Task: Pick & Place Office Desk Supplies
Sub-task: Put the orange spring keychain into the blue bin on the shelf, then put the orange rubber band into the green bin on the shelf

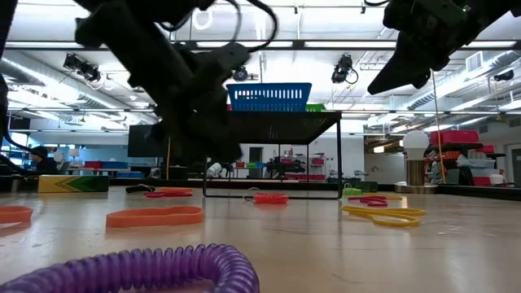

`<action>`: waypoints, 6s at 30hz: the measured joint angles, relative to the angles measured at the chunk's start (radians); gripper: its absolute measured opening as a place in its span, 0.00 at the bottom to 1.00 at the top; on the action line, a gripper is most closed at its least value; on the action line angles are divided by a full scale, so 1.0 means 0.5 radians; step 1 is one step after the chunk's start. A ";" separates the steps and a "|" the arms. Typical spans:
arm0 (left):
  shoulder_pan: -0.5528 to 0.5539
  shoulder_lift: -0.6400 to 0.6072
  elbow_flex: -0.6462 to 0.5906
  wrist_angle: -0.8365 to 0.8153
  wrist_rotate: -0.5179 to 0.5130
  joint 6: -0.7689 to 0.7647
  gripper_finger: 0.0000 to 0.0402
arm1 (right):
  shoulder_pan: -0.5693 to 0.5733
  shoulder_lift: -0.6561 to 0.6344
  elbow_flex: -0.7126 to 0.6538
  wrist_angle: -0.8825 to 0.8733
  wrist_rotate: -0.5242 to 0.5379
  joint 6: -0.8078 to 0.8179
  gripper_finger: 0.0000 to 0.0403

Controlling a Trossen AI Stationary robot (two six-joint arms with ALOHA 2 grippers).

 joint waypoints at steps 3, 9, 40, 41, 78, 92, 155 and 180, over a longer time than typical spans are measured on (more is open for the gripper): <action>0.013 0.145 0.128 -0.011 0.007 -0.048 0.27 | 0.000 0.000 0.000 0.000 0.018 -0.028 0.02; 0.057 0.365 0.303 -0.123 -0.051 -0.328 0.41 | 0.000 0.001 0.000 0.004 0.020 -0.028 0.02; 0.034 0.302 0.453 -1.067 0.300 0.011 0.12 | 0.000 0.002 0.000 0.011 0.070 -0.026 0.02; 0.042 0.302 0.453 -1.065 0.327 0.011 0.15 | 0.000 0.002 0.000 0.015 0.070 -0.025 0.02; -0.037 -0.224 0.449 -1.417 0.379 0.278 0.03 | 0.000 0.002 0.000 0.022 0.087 0.081 0.02; 0.043 -0.890 0.449 -1.116 0.028 0.425 0.03 | 0.000 0.002 0.000 0.022 0.088 0.143 0.02; 1.198 -0.191 0.992 -0.672 1.250 1.624 0.20 | 0.000 0.003 0.000 0.013 0.396 0.429 0.02; 1.058 -1.295 0.251 -0.211 1.096 1.712 0.01 | -0.212 0.004 0.000 -0.001 0.125 0.675 0.02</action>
